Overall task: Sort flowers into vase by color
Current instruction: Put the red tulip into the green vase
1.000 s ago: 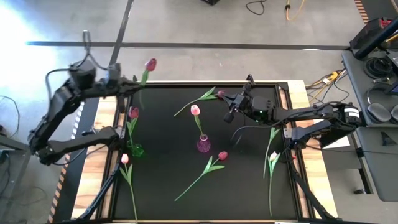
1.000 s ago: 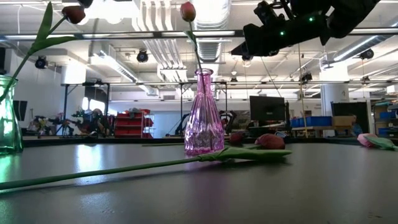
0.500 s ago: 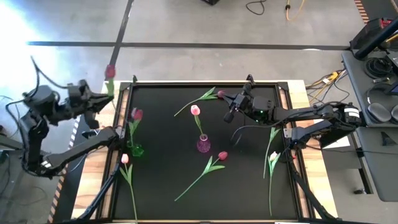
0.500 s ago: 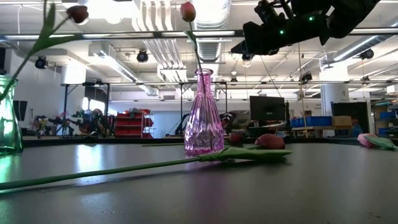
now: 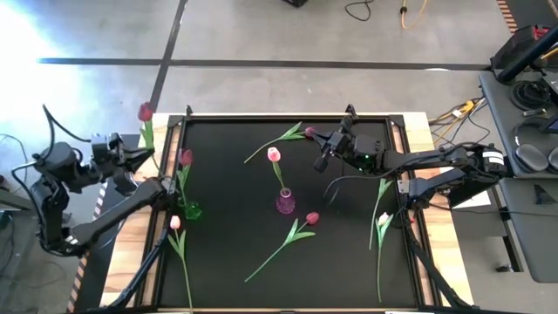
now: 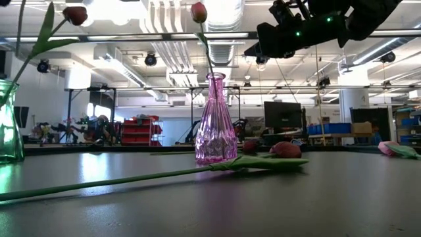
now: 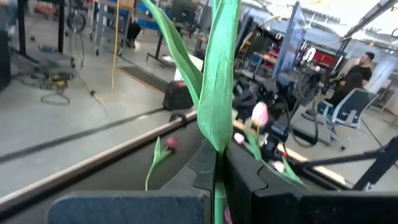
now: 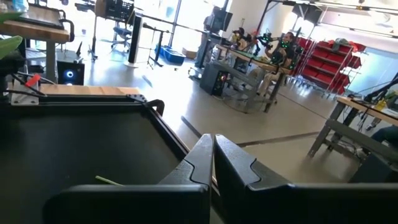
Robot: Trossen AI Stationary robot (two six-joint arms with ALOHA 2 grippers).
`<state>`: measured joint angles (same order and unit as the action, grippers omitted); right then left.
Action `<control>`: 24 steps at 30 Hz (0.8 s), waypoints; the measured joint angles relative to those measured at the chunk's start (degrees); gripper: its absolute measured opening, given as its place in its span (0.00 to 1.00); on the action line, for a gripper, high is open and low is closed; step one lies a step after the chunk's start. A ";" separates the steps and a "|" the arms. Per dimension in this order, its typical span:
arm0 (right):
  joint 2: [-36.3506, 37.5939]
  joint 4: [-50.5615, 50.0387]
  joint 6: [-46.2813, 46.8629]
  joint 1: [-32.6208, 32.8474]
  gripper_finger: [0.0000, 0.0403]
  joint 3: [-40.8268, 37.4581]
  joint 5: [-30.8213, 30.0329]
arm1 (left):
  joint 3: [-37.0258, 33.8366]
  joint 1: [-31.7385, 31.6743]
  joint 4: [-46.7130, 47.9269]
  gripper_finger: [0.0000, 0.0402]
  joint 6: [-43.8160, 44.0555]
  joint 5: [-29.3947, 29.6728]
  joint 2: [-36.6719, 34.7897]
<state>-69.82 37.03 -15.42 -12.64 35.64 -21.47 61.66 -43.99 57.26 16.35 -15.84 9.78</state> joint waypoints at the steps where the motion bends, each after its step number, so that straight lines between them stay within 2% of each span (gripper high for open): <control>1: 0.00 -0.01 0.00 0.00 0.02 0.00 0.00 | -0.95 0.00 0.51 0.00 0.05 -0.62 -0.88; 5: 0.00 -0.01 0.00 0.00 0.02 0.00 0.00 | -4.07 0.00 0.79 0.00 -0.47 -4.86 -4.38; 11: 0.00 -0.04 0.00 0.00 0.02 0.00 0.00 | -7.55 0.00 0.71 0.00 -1.24 -5.75 -9.52; 15: -0.02 -0.06 0.00 0.02 0.02 0.00 0.00 | -9.13 -0.04 2.49 0.00 -2.62 -6.10 -9.68; 24: -0.02 -0.28 -0.09 0.00 0.02 0.00 0.44 | -13.86 -0.07 -0.44 0.00 -5.11 -10.25 -9.71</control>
<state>-69.84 36.75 -15.51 -12.64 35.64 -21.04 47.80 -44.05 56.82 11.24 -26.09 0.08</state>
